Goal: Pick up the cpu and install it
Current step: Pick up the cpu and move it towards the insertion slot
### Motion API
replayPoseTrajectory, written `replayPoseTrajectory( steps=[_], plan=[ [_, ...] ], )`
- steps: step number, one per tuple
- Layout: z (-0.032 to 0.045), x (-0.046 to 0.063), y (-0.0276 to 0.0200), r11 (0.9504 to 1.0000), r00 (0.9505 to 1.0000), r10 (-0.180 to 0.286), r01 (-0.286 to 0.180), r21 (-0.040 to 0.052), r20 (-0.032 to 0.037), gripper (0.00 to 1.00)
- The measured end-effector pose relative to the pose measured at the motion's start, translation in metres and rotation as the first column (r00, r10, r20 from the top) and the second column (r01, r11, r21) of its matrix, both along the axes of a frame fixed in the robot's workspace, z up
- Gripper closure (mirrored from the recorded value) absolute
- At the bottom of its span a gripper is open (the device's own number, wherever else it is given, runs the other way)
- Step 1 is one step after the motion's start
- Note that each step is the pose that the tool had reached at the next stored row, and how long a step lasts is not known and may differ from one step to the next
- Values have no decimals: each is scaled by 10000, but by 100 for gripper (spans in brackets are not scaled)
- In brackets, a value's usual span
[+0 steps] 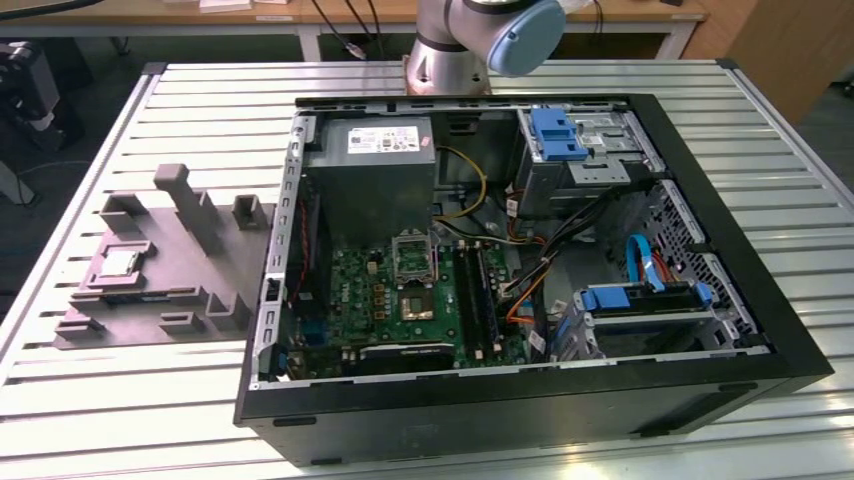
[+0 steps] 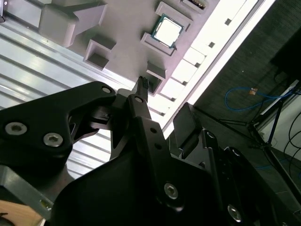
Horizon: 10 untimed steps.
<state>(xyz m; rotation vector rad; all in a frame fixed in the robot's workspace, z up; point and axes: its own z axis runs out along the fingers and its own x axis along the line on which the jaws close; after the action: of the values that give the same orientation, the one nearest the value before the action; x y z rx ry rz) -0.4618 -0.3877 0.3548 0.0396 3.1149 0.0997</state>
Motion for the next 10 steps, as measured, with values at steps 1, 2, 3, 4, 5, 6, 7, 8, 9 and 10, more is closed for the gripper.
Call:
replayPoseTrajectory(
  steps=[1, 2, 3, 4, 5, 6, 7, 8, 9, 10],
  plan=[
    [-2, 0, 0, 10000, 10000, 0, 0, 3, 0, 51],
    [-3, 0, 0, 10000, 10000, -1, 1, 5, 0, 51],
    [-6, 0, 0, 10000, 10000, 0, 0, 8, 0, 51],
    [-7, 0, 0, 10000, 10000, 0, 0, 11, 0, 51],
    [-9, 0, 0, 10000, 10000, 0, 0, 13, 0, 51],
    [-10, 0, 0, 10000, 10000, 0, 0, 15, -1, 51],
    [-13, 0, 0, 10000, 10000, 0, 0, 18, 0, 51],
    [-15, 0, 0, 10000, 10000, 0, 0, 21, 0, 51],
    [-16, 0, 0, 10000, 10000, 0, 0, 23, 0, 51],
    [-18, 0, 0, 10000, 10000, 0, 0, 25, 0, 51]
  ],
)
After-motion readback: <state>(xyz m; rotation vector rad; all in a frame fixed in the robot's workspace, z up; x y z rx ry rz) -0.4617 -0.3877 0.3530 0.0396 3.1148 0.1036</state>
